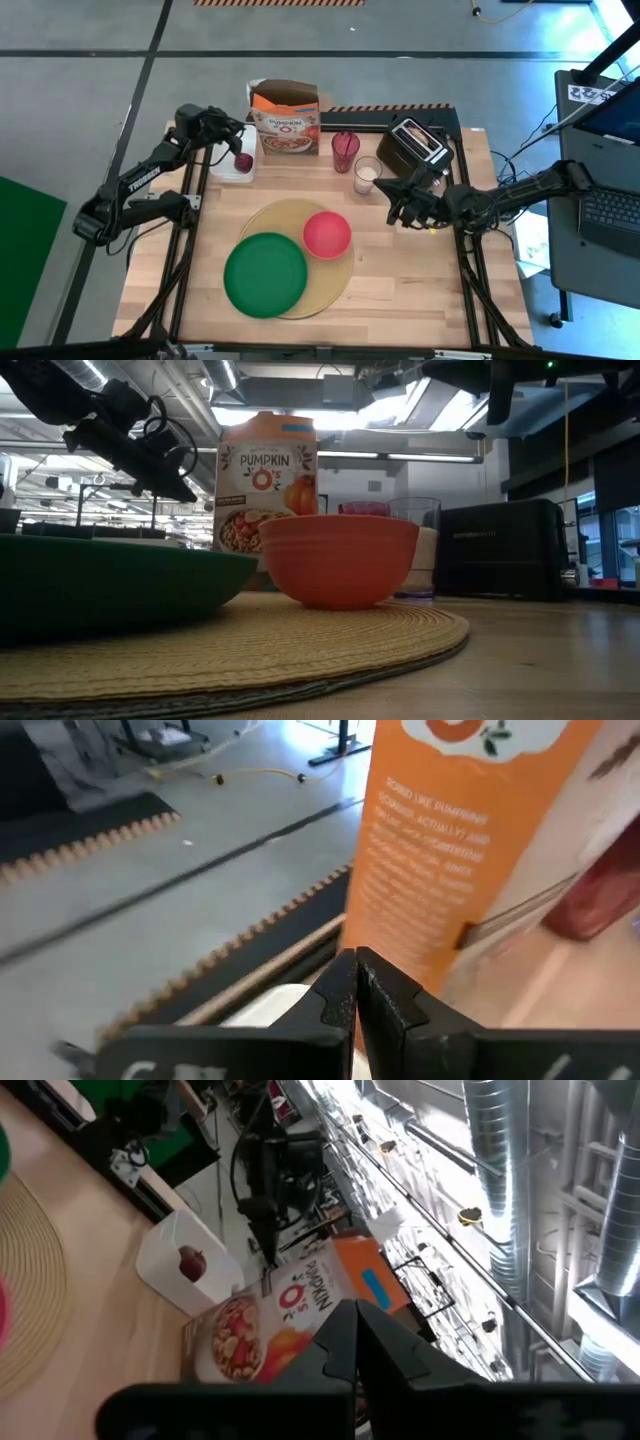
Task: Arrange a breakfast setting
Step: Pour the cereal from the box into the orange bowl
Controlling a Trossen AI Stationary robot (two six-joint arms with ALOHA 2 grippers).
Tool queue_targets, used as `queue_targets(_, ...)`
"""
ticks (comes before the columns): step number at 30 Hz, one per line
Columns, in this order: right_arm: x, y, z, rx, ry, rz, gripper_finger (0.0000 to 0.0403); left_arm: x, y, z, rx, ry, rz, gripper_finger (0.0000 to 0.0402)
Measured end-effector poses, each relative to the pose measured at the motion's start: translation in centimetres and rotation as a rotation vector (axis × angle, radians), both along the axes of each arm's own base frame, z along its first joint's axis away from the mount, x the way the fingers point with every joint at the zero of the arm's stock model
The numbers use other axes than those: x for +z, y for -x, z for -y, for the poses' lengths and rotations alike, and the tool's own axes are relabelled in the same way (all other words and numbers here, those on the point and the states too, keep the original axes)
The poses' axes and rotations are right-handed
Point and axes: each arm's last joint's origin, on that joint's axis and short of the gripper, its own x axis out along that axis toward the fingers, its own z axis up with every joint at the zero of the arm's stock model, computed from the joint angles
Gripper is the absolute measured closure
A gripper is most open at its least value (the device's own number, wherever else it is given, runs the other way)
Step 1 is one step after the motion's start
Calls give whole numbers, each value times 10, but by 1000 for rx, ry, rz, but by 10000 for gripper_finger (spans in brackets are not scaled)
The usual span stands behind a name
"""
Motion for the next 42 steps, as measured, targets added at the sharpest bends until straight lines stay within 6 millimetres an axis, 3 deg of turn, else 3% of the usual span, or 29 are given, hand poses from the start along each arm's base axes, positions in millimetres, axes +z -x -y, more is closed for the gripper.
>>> queue_targets(7, -1, 0, 0, -3, 2, -8, 397, 0, -7, 4, -95, -57, -50, 390)
queue_targets(12, -1, 0, 0, -2, 1, -9, 397, -2, -14, 9, -161, -72, -98, 349)
queue_targets(20, -1, 0, 0, -1, -4, -6, 397, -9, -23, 17, -127, -140, -327, 226)
queue_targets(27, 2, 0, 0, 23, -80, 49, 397, -6, -33, 22, -165, -231, -361, 92)
queue_targets(32, 2, 0, -1, 65, -75, 49, 397, -4, -34, 21, -86, -270, -404, 26)
queue_targets(37, 2, 0, -2, 70, -73, 49, 397, -2, -39, 12, -44, -294, -329, 12)
queue_targets(42, 2, 0, -2, 70, -73, 49, 397, -17, -42, 2, -51, -249, -393, 16)
